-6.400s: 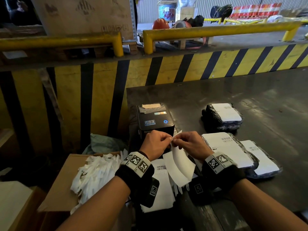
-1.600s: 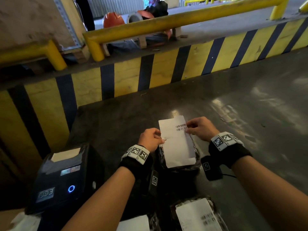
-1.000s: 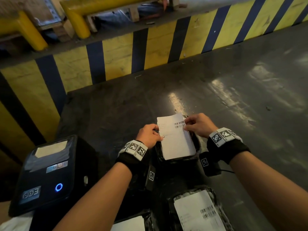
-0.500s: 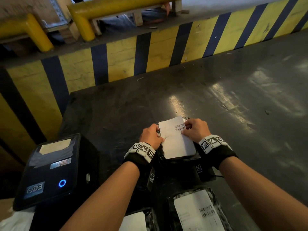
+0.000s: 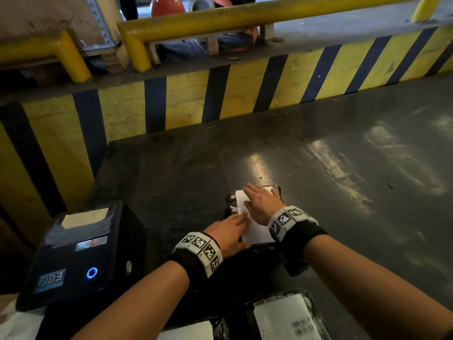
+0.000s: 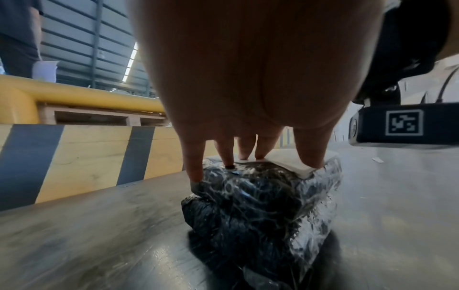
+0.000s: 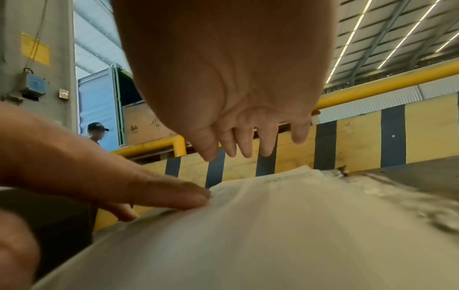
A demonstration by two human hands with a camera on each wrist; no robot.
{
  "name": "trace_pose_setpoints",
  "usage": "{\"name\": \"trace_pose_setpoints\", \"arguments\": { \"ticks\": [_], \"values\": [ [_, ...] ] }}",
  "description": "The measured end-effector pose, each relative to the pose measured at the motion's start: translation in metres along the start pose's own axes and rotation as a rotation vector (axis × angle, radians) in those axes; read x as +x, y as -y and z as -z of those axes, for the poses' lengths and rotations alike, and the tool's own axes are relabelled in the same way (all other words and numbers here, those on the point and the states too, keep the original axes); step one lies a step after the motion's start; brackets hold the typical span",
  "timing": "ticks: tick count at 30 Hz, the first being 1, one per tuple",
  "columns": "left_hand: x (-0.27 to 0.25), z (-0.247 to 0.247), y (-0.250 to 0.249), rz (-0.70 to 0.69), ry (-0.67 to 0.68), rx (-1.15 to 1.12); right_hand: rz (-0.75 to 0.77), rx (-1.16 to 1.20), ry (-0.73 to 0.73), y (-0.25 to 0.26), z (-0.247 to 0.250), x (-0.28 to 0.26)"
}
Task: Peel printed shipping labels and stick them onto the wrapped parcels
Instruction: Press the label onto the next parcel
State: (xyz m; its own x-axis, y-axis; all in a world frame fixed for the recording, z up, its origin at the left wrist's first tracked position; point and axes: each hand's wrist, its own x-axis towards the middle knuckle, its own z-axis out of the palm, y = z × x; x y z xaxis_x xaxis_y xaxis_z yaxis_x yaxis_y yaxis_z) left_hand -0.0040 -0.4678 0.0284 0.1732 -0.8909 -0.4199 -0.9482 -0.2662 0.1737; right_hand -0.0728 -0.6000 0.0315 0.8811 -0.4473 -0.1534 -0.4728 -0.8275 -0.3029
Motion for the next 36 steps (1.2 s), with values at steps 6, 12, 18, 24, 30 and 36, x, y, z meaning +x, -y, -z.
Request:
{"name": "trace_pose_setpoints", "arguments": {
  "ticks": [6, 12, 18, 24, 30, 36],
  "values": [
    [-0.001, -0.01, 0.001, 0.013, 0.024, 0.042, -0.119, -0.115, 0.128, -0.017, -0.013, 0.007],
    [0.0, -0.013, 0.001, 0.031, 0.047, 0.03, -0.271, -0.108, 0.137, -0.05, -0.007, 0.006],
    [0.0, -0.014, -0.002, 0.045, 0.052, -0.005, -0.045, -0.196, 0.11, 0.003, 0.005, 0.026],
    [0.001, -0.016, -0.002, 0.033, 0.017, -0.044, 0.014, -0.226, 0.171, 0.01, -0.01, 0.023],
    [0.003, -0.022, 0.0, 0.055, 0.058, -0.018, -0.135, -0.186, 0.146, -0.031, -0.009, 0.013],
    [0.002, -0.019, -0.003, 0.056, 0.055, -0.023, -0.188, -0.189, 0.179, -0.017, 0.007, 0.019]
  ]
}}
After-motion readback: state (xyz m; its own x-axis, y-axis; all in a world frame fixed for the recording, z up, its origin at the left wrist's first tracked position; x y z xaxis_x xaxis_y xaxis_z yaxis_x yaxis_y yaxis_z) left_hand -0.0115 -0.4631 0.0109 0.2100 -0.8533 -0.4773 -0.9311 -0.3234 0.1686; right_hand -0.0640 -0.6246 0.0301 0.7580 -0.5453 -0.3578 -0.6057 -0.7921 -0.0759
